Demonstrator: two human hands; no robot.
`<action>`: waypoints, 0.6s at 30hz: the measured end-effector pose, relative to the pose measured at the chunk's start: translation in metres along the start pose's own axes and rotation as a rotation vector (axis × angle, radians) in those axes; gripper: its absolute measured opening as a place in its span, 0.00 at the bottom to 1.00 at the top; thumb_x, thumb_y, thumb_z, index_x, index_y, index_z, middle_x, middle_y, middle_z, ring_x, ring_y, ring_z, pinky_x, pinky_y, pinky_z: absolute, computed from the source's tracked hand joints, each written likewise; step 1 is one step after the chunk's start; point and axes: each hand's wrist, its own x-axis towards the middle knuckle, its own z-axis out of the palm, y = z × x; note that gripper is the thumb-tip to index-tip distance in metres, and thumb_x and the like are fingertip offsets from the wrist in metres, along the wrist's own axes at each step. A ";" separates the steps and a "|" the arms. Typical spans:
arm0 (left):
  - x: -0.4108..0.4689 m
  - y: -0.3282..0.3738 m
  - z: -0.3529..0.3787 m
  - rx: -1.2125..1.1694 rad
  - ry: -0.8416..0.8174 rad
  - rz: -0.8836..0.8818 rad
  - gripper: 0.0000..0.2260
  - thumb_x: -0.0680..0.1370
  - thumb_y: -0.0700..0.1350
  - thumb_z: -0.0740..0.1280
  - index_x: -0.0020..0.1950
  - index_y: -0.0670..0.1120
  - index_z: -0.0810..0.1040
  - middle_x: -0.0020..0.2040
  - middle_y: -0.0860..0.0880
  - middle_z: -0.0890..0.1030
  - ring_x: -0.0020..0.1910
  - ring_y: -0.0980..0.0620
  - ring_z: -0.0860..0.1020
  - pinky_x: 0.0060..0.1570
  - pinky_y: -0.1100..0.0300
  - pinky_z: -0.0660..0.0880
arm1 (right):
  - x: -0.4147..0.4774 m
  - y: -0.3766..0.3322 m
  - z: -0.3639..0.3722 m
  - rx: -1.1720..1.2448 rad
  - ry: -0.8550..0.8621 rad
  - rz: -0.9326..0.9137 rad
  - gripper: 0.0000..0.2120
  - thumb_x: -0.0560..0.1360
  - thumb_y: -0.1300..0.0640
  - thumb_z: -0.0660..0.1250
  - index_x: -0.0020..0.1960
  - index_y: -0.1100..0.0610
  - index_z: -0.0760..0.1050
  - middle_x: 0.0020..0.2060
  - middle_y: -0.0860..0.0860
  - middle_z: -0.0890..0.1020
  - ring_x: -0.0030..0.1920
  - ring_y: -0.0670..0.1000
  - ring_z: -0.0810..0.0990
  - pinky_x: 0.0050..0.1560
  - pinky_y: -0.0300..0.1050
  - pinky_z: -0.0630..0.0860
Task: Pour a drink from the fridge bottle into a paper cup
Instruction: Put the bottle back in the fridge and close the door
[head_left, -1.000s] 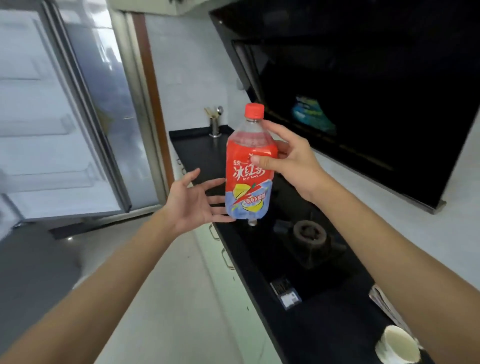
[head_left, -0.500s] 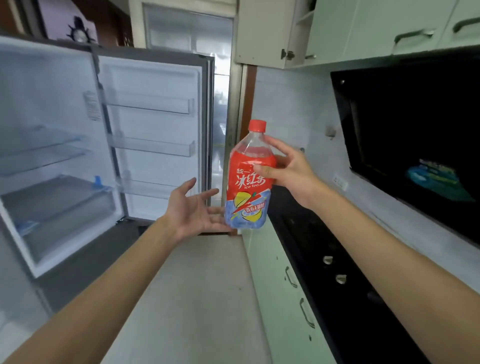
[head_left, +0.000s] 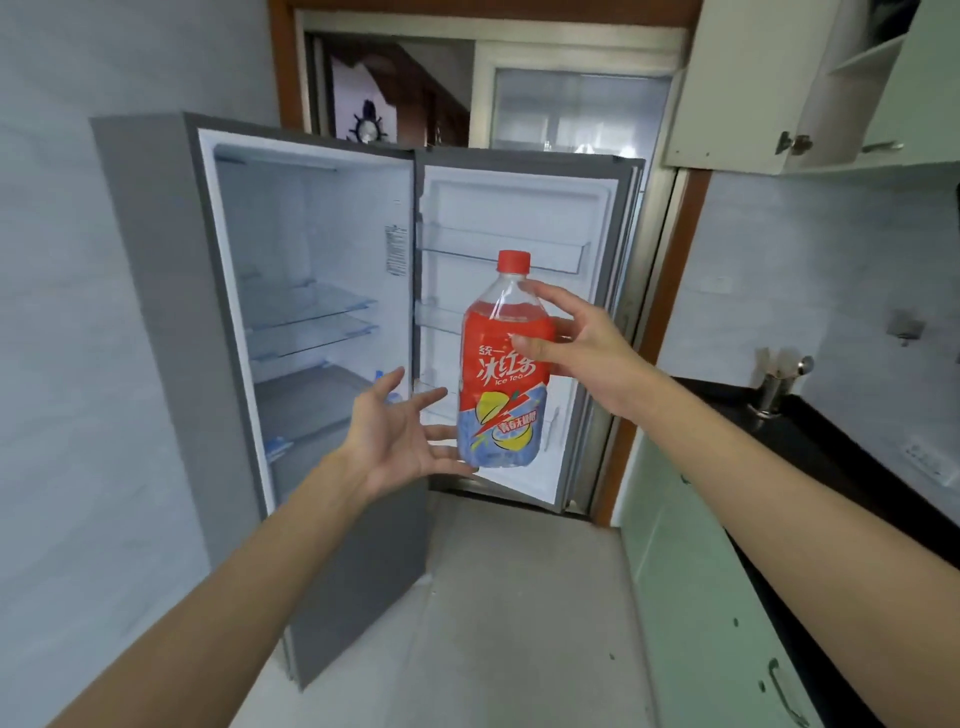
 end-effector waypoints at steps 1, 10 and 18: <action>0.000 0.006 -0.008 0.000 0.007 0.012 0.32 0.78 0.65 0.56 0.77 0.48 0.63 0.71 0.30 0.68 0.64 0.23 0.73 0.62 0.26 0.67 | 0.011 0.003 0.006 0.009 -0.024 -0.007 0.30 0.72 0.62 0.74 0.71 0.47 0.71 0.55 0.52 0.82 0.51 0.49 0.84 0.46 0.43 0.82; 0.022 0.054 -0.059 -0.026 0.089 0.101 0.37 0.78 0.66 0.56 0.76 0.39 0.63 0.67 0.30 0.73 0.63 0.25 0.75 0.64 0.28 0.67 | 0.112 0.033 0.044 0.082 -0.171 -0.071 0.31 0.71 0.60 0.75 0.72 0.48 0.70 0.56 0.55 0.82 0.55 0.54 0.83 0.49 0.49 0.83; 0.077 0.090 -0.066 -0.128 0.176 0.240 0.37 0.78 0.64 0.56 0.76 0.36 0.62 0.68 0.29 0.72 0.63 0.26 0.75 0.60 0.29 0.71 | 0.214 0.047 0.045 0.115 -0.294 -0.123 0.28 0.74 0.60 0.73 0.71 0.46 0.69 0.57 0.51 0.81 0.56 0.52 0.82 0.49 0.49 0.83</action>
